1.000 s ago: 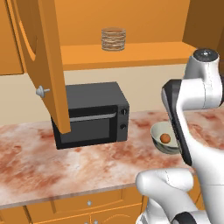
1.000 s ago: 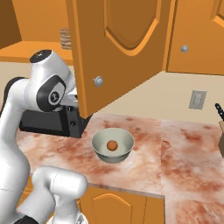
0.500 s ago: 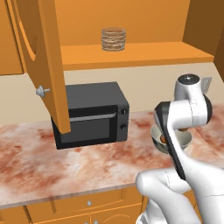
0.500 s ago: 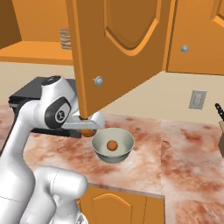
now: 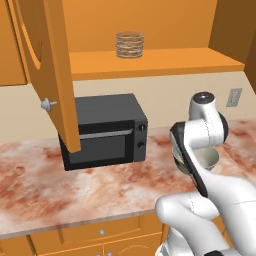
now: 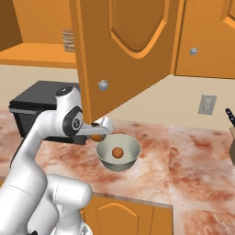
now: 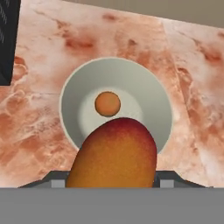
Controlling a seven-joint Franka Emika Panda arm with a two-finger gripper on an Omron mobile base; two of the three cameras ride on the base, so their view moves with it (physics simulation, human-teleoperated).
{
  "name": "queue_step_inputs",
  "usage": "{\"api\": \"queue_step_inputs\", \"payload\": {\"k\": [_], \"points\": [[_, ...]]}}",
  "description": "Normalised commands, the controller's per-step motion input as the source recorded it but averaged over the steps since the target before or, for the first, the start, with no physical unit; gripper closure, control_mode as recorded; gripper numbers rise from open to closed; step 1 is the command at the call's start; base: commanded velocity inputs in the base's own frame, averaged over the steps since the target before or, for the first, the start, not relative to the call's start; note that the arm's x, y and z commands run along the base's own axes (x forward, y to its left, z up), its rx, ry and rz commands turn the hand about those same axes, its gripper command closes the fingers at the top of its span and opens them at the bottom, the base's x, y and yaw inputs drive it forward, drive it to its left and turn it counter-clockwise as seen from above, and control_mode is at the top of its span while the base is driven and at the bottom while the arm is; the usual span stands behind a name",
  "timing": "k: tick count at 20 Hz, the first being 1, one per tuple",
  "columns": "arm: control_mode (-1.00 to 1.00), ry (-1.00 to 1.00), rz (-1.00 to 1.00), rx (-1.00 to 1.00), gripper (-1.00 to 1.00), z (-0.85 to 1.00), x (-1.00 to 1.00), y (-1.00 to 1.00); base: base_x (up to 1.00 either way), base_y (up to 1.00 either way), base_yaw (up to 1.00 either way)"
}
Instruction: Open the cabinet. Pick the tangerine and mango from the cabinet and place them into the bowl. Then close the cabinet.
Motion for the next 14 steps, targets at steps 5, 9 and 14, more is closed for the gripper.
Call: {"api": "queue_step_inputs", "payload": {"k": [5,9,14], "points": [[-1.0,0.04,0.09,0.0,1.0,-0.64,0.88,0.0,0.0,0.0,0.0],[-1.0,0.12,0.12,0.0,1.0,-0.54,0.81,-0.05,0.0,0.0,0.0],[-1.0,0.09,0.09,0.0,1.0,-0.37,0.57,-0.23,0.0,0.0,0.0]]}}
